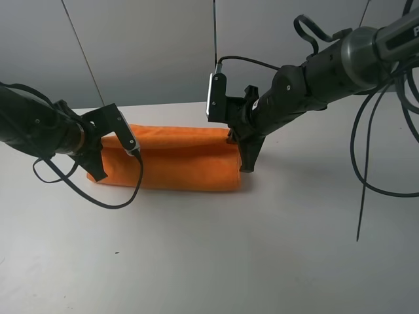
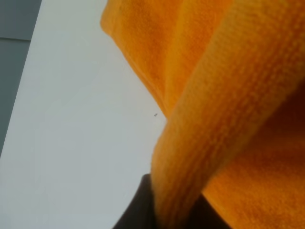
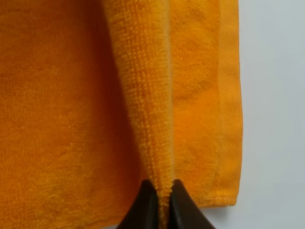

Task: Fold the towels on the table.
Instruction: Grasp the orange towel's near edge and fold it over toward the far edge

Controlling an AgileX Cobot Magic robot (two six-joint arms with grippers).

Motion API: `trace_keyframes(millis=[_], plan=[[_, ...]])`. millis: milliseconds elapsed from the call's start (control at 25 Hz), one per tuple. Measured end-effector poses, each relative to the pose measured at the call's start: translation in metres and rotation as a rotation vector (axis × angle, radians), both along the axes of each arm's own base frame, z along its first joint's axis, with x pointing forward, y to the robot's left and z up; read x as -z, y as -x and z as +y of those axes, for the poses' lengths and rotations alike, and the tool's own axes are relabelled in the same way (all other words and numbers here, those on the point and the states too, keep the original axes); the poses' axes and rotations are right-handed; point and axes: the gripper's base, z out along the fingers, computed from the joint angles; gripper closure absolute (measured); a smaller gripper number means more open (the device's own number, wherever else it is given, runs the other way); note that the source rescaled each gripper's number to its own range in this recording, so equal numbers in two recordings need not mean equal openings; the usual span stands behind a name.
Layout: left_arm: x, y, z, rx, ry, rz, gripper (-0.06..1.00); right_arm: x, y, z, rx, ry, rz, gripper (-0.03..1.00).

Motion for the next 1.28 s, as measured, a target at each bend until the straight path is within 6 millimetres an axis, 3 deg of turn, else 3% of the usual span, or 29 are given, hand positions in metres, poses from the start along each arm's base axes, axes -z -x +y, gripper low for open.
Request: trace_keyframes(millis=[200, 320, 400, 560, 640, 720, 800, 1120, 1280], plan=[[-0.001, -0.001, 0.000, -0.004, -0.004, -0.008, 0.94, -0.001, -0.001, 0.000, 0.002, -0.004, -0.010, 0.96], [-0.002, -0.002, 0.000, -0.006, -0.005, -0.010, 0.84, -0.001, -0.001, 0.000, 0.004, -0.005, -0.009, 0.90], [-0.002, -0.002, 0.001, -0.014, -0.007, -0.014, 0.66, 0.000, -0.001, 0.000, 0.012, -0.010, -0.004, 0.77], [-0.006, -0.007, 0.002, -0.027, -0.003, -0.035, 0.14, 0.000, -0.001, -0.001, 0.024, -0.014, -0.001, 0.35], [-0.010, -0.012, 0.001, -0.035, 0.003, -0.056, -0.02, -0.002, -0.003, -0.001, 0.032, -0.025, -0.018, 0.18], [-0.015, -0.016, 0.000, -0.044, 0.000, -0.079, -0.04, -0.003, -0.004, 0.000, 0.046, -0.040, -0.033, 0.05], [-0.019, -0.019, 0.000, -0.053, 0.001, -0.098, -0.05, -0.004, -0.005, 0.000, 0.057, -0.051, -0.039, -0.01], [-0.049, -0.017, 0.007, -0.208, 0.099, -0.208, -0.05, -0.049, 0.000, -0.002, 0.259, -0.251, -0.016, -0.03], [-0.050, -0.011, 0.012, -0.371, 0.208, -0.183, -0.05, -0.063, 0.005, -0.011, 0.438, -0.360, 0.107, -0.03]])
